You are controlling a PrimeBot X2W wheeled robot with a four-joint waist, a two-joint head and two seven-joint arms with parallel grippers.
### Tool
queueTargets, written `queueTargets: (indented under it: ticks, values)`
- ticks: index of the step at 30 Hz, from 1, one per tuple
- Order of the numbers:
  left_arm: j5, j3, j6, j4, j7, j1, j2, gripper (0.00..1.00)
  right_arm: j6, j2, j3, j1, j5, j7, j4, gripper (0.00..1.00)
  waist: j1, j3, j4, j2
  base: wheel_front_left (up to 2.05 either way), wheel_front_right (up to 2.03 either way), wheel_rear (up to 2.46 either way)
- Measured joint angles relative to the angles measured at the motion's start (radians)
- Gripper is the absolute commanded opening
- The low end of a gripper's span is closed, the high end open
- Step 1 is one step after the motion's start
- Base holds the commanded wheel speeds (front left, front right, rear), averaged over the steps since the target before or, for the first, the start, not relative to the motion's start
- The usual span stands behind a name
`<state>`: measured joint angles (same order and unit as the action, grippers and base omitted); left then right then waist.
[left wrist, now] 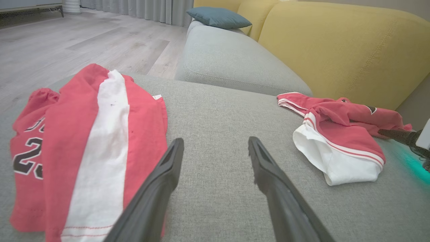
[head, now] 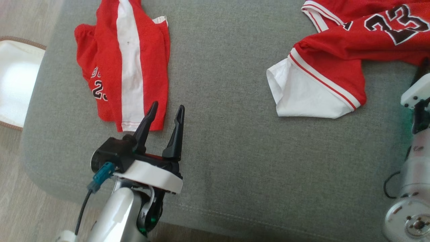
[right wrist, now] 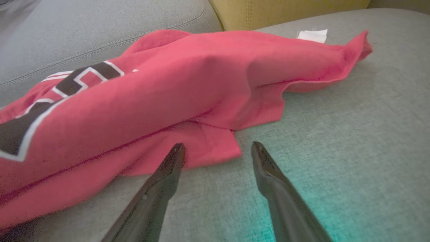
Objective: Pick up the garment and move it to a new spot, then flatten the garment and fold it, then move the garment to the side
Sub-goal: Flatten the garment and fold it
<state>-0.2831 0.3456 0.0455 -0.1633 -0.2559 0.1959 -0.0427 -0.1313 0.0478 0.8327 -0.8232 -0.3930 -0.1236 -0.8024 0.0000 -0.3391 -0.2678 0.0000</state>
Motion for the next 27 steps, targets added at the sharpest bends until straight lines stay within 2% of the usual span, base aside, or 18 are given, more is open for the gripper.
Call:
queueTargets:
  ticks: [7,8,9,16,27]
  values:
    - [-0.011,0.002,0.000,0.002,0.000,0.026,0.000,1.00,0.000,0.000,0.086,-0.056,-0.082,0.000,-0.016,1.00,0.0000,-0.033,-0.006,0.0000,0.00,0.00,0.00]
    - [-0.011,0.002,0.000,0.002,0.000,0.028,0.000,1.00,0.000,0.001,0.095,-0.065,-0.092,0.000,-0.019,0.67,0.0000,-0.036,-0.007,0.0000,0.00,0.00,0.00]
    - [-0.011,0.002,0.000,0.002,0.000,0.030,0.001,1.00,0.000,0.001,0.106,-0.074,-0.101,0.000,-0.021,0.00,0.0000,-0.039,-0.007,0.0000,0.00,0.00,0.00]
    - [-0.011,-0.001,-0.001,-0.002,0.000,0.034,0.001,1.00,0.000,0.001,0.123,-0.088,-0.139,0.042,-0.069,0.00,0.0000,-0.020,0.006,0.0000,0.00,0.00,0.00]
    - [-0.008,-0.010,-0.010,-0.003,0.000,0.003,0.000,1.00,0.000,0.000,0.032,-0.007,-0.106,0.143,-0.131,0.00,0.0000,0.083,0.082,0.0000,0.00,0.00,0.00]
